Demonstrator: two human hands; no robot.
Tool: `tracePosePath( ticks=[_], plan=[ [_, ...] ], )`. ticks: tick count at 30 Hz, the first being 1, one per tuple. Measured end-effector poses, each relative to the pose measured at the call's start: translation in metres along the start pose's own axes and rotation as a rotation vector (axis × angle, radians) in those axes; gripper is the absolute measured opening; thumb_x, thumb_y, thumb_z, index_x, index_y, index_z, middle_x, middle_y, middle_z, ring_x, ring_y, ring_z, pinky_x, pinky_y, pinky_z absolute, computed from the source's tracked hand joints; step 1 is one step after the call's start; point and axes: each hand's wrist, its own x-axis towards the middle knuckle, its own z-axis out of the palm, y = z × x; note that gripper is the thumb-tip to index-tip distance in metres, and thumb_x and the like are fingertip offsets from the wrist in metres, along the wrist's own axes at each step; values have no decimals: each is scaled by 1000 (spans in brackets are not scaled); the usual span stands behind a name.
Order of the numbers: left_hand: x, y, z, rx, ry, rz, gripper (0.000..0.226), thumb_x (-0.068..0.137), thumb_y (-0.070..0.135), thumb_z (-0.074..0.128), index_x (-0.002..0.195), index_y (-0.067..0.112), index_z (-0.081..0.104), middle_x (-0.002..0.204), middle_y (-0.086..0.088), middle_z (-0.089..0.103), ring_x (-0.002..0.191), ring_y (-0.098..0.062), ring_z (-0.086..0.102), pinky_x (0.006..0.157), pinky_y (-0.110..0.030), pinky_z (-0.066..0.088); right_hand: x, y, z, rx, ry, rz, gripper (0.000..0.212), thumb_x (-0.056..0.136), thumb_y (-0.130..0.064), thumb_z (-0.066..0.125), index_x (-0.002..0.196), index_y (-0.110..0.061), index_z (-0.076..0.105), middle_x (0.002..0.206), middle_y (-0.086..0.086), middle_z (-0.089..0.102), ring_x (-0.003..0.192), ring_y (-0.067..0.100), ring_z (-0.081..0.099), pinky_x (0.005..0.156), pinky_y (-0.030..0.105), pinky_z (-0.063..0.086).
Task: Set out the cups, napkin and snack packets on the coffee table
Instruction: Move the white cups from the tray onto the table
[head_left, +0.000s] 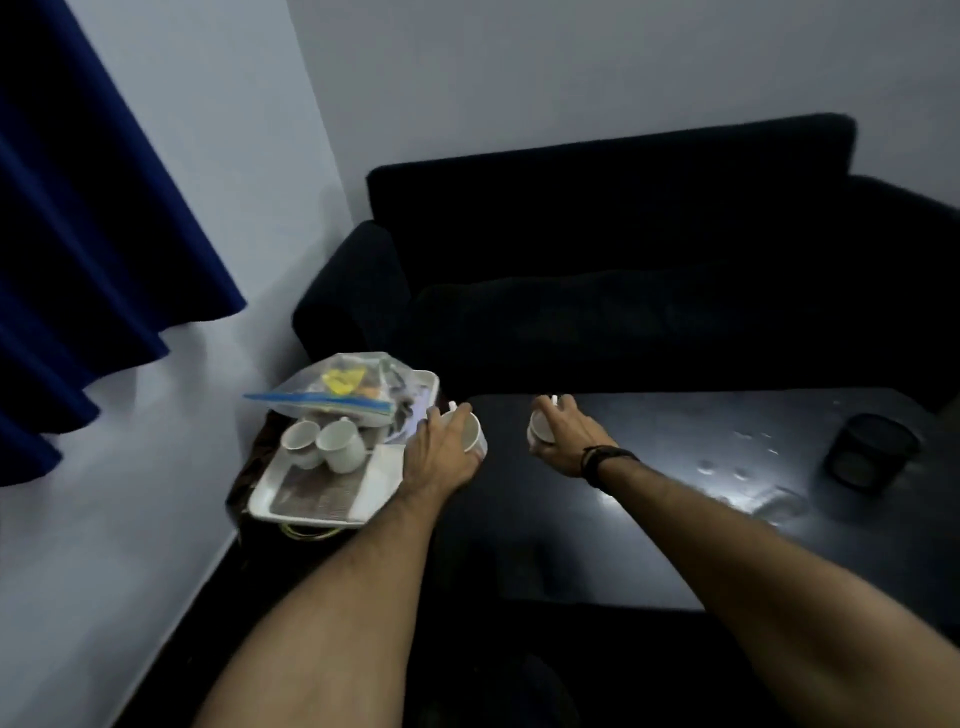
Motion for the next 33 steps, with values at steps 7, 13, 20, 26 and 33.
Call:
tracePosePath(
  ticks=[7,13,20,26,33],
  plan=[
    [4,102,80,-23,-179,121,62,86,37,57,143,32,32,131,-12,42,119,-32,48,95,-45,45,-45,129,-19,70,23,284,75,81,-35,68,139,-23,22,136,9,51,108,40,62,84,43,52],
    [13,148,134,27,-214,86,82,86,42,58,149,9,17,139,-11,44,124,-31,50,100,-44,40,-53,186,-4,112,-54,380,73,75,-27,72,135,-18,32,134,11,55,115,36,60,92,39,51],
    [33,160,164,-66,-237,33,71,90,40,58,147,12,27,134,-7,41,124,-25,45,97,-40,47,-34,200,33,126,-84,373,64,81,-33,67,135,-16,37,137,9,46,120,33,56,91,37,47],
    [50,165,166,-127,-235,30,69,88,33,61,146,14,30,135,-8,40,124,-28,45,93,-43,47,-19,207,33,209,-53,397,76,83,-33,68,147,-15,32,144,12,41,128,32,50,103,36,44],
    [50,161,171,-140,-222,20,70,86,29,67,144,13,31,135,-6,40,123,-27,44,93,-42,47,-15,204,28,205,-45,417,72,87,-30,66,148,-13,30,144,14,38,126,34,51,102,40,46]
  ],
)
